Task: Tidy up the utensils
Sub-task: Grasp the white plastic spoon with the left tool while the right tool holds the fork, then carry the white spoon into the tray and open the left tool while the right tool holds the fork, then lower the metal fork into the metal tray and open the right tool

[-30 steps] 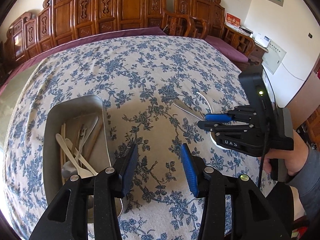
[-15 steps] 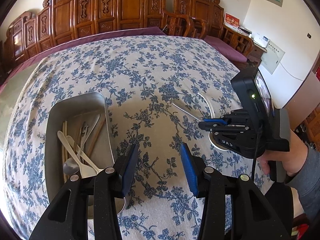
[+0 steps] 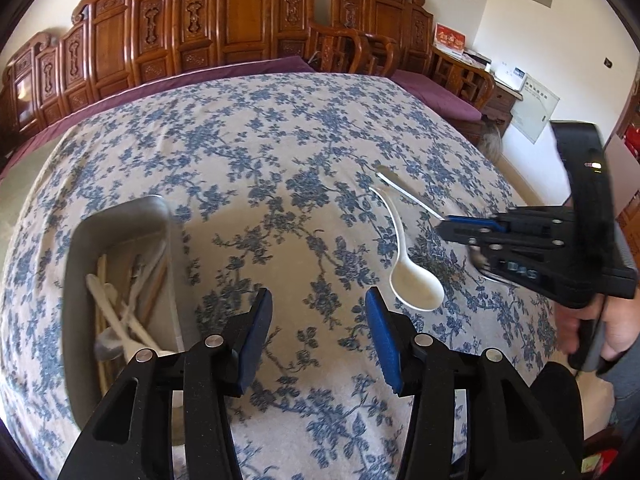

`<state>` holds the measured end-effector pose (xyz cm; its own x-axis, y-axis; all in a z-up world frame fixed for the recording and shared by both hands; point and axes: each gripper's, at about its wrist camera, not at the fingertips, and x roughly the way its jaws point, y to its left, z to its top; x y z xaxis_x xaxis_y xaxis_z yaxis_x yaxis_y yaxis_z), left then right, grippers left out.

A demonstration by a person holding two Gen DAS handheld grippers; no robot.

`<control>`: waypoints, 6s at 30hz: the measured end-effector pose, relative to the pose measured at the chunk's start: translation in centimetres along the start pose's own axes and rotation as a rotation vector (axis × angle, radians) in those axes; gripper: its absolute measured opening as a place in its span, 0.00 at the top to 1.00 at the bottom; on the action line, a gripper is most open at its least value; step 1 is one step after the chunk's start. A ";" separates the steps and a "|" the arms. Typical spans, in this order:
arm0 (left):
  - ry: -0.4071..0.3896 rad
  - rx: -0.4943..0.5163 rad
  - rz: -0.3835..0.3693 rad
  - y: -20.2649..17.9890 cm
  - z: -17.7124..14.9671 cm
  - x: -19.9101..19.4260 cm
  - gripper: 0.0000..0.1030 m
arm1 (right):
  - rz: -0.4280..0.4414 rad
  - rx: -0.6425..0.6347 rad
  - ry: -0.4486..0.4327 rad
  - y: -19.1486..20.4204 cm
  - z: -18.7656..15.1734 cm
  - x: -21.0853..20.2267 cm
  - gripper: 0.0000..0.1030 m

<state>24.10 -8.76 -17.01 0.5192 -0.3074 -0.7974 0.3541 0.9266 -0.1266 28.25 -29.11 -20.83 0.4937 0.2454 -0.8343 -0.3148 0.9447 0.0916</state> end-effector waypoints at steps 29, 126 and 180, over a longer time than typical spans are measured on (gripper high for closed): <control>0.158 -0.056 -0.079 -5.0 0.3 8.8 0.68 | -0.030 0.081 0.002 -5.2 -5.6 -1.0 0.92; -0.017 -0.208 0.262 15.6 -4.3 -9.0 0.99 | 0.223 -0.119 -0.115 18.0 3.1 -0.9 0.92; -0.056 -0.241 0.280 18.1 -6.2 -11.4 0.96 | 0.218 -0.080 -0.078 23.7 5.8 3.1 0.89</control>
<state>19.77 12.86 -13.85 0.6143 -0.0398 -0.7880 0.0027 0.9988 -0.0484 27.03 -4.72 -18.08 0.4669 0.4605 -0.7549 -0.4827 0.8480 0.2188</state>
